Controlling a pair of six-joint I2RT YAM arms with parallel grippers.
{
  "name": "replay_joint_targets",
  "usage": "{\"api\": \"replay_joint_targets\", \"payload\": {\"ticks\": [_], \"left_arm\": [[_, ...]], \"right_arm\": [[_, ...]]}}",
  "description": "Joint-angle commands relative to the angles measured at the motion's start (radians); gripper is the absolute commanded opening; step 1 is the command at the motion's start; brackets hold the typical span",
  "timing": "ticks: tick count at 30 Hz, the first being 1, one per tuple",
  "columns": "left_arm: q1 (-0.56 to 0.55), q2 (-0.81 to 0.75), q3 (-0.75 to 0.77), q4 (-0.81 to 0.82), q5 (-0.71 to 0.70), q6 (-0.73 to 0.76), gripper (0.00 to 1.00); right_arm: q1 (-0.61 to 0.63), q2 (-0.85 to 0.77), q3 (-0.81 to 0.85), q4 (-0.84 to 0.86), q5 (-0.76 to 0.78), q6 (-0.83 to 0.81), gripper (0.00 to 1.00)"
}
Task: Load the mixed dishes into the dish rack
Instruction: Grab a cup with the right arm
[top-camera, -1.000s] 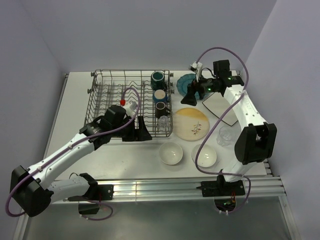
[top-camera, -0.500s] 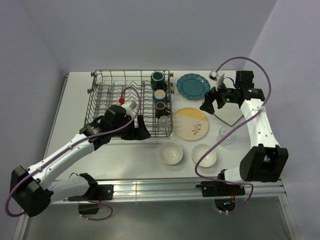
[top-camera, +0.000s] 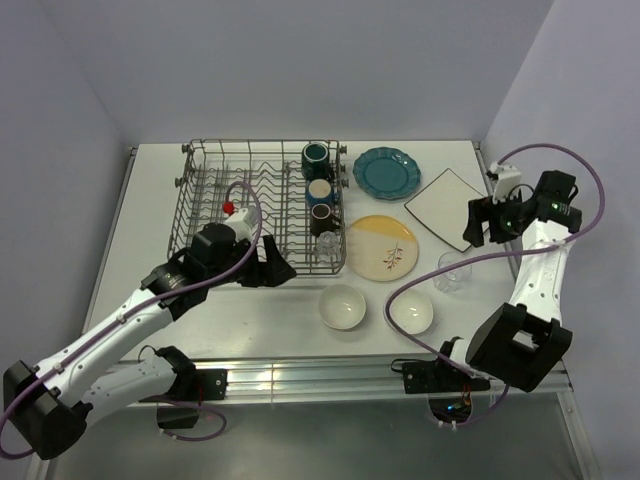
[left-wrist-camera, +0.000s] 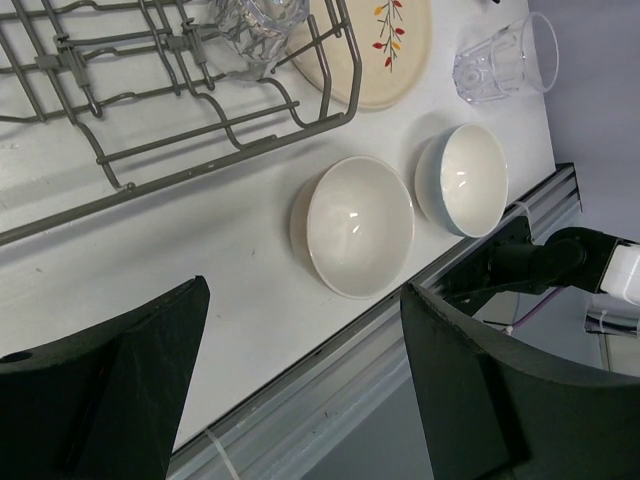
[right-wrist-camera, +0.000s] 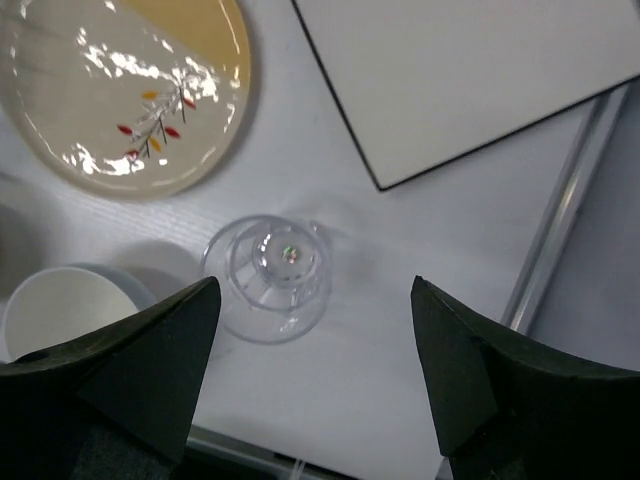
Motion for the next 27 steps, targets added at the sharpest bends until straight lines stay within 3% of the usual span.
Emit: {"api": "replay_joint_targets", "payload": {"ticks": [1, 8, 19, 26, 27], "left_arm": [[-0.005, -0.051, -0.023, 0.055, 0.003, -0.031, 0.84], [-0.004, -0.078, -0.026, 0.035, 0.006, -0.018, 0.84], [-0.004, -0.053, -0.034, 0.087, 0.020, -0.034, 0.84], [-0.004, -0.006, -0.045, 0.170, 0.039, -0.058, 0.84], [-0.005, 0.005, -0.040, 0.177, 0.039, -0.061, 0.84]], "right_arm": [[-0.003, -0.027, -0.081, -0.025, 0.099, -0.013, 0.84], [-0.002, 0.076, -0.167, 0.089, 0.168, 0.072, 0.66], [0.018, 0.188, -0.196, 0.160, 0.219, 0.120, 0.56], [0.030, 0.195, -0.245, 0.175, 0.225, 0.088, 0.45], [0.030, 0.192, -0.252, 0.179, 0.225, 0.085, 0.39]]}}
